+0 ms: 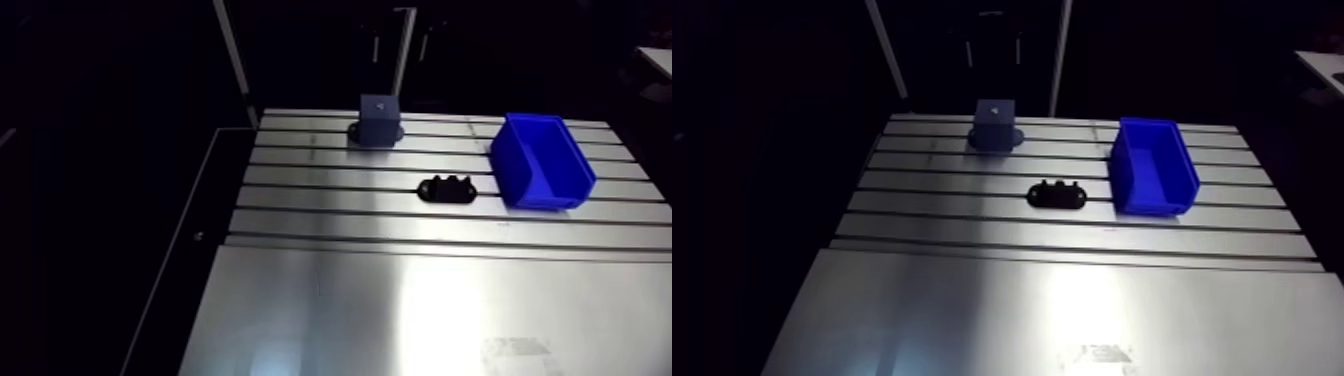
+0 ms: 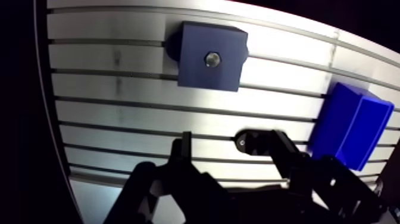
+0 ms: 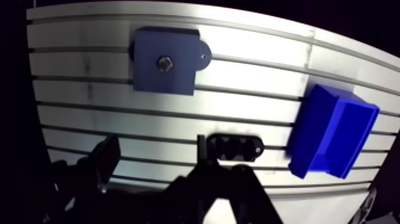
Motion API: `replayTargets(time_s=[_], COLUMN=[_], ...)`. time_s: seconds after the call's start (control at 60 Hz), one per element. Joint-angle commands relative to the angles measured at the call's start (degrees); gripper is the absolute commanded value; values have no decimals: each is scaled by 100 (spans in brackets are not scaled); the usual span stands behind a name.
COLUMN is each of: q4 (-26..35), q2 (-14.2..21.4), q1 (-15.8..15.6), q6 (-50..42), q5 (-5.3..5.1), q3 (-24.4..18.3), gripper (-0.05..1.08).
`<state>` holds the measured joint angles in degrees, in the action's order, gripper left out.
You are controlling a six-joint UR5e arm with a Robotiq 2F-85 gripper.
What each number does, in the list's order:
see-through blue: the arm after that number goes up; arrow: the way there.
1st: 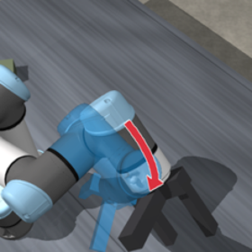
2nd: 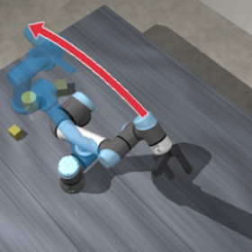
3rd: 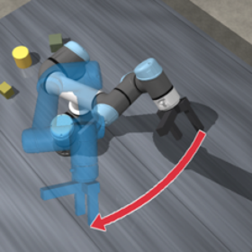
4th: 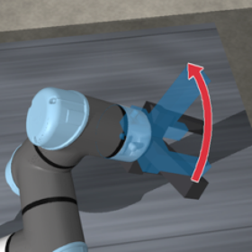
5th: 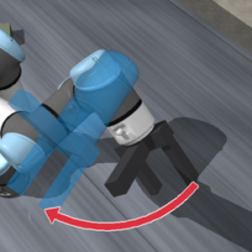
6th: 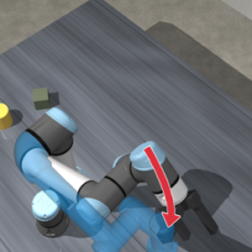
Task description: Pick up the M10 bolt and insert it into the hex recess until seated.
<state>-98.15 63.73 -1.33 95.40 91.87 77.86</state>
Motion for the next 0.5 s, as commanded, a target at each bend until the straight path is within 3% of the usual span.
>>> replayTargets(time_s=[0.017,0.367,0.5], q4=[645,676,715], q2=[354,1011,1300], q1=[19,54,36], q6=[-1,17,18], q5=[53,37,28], q3=[-212,-69,192], gripper=[1,1,1])
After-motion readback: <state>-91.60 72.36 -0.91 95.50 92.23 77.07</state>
